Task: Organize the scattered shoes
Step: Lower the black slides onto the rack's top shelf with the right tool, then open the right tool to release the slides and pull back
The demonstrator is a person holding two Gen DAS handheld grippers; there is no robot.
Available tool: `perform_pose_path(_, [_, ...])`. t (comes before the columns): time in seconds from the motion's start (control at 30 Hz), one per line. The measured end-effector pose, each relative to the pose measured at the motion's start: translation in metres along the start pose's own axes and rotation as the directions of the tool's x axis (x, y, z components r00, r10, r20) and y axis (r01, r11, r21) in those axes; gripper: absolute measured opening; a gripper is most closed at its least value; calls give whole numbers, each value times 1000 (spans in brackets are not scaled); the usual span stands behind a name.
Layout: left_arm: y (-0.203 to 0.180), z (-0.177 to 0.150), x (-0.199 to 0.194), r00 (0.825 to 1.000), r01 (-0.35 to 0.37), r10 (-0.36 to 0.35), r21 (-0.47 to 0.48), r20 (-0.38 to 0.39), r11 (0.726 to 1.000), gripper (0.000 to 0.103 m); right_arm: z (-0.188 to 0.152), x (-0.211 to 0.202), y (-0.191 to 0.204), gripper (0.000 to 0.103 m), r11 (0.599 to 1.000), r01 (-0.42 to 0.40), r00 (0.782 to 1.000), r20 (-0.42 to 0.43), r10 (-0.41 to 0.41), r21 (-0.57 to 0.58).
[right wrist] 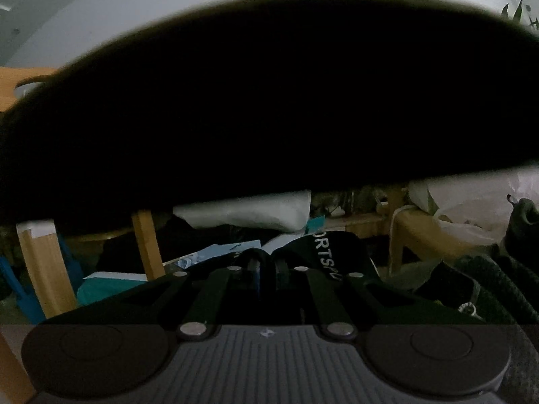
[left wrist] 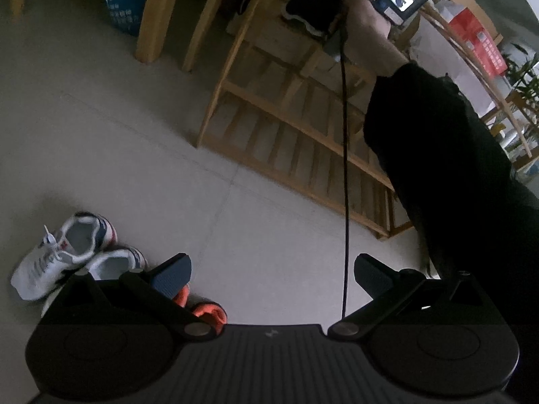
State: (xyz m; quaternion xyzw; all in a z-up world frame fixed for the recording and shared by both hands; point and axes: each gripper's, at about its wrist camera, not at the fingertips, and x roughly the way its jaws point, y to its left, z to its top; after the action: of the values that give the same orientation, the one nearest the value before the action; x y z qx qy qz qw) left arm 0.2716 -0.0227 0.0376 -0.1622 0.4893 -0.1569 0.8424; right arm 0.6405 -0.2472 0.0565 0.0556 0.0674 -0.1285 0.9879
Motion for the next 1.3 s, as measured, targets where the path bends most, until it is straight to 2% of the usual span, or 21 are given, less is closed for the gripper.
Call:
perform_pose_path(0.03, [-1,0,0,1000,2,-2,2,3,1000,103,0,-3,1,67,1000,-11,1000,12,11,-3])
perform_pose_path(0.1, [-2,-1,0,1000,6,-6,2,3,1000,103,2,-18,3,103,1000,-19,996,88,20,-11])
perform_pose_path(0.17, [-4,-1,-1,1000,8,-8,2,5,1000,103,6,-27,5,103,999,-27,992,120,30,-24])
perform_pose_path(0.3, [-6,-2,-8,999,2,-2,6,34,1000,103,5,-38,5,103,1000,-21,996,85,22,-19])
perform_pose_path(0.43, [-7,-2,-21,997,-12,12,-3,80,1000,103,-11,-79,-1,103,999,-47,997,67,48,-10])
perform_pose_path(0.5, [-8,-2,-27,995,-19,19,-8,103,1000,103,-21,-104,-2,103,997,-71,997,33,73,-34])
perform_pose_path(0.67, [-9,-2,-44,987,-35,38,-22,159,999,103,-43,-170,-11,103,985,-130,986,-116,117,-111])
perform_pose_path(0.87, [-24,-8,-73,975,-51,50,-1,218,999,103,-57,-251,-30,103,976,-162,957,-266,118,-149])
perform_pose_path(1.07, [-24,-23,-105,968,-49,49,-7,247,999,103,-72,-333,-49,103,963,-199,906,-409,111,-181])
perform_pose_path(1.17, [-15,-31,-116,955,-61,51,26,292,998,103,-71,-376,-64,103,963,-207,899,-422,118,-174])
perform_pose_path(1.3, [13,-26,-123,945,-56,53,-1,323,998,103,-74,-402,-72,103,953,-229,889,-441,121,-199])
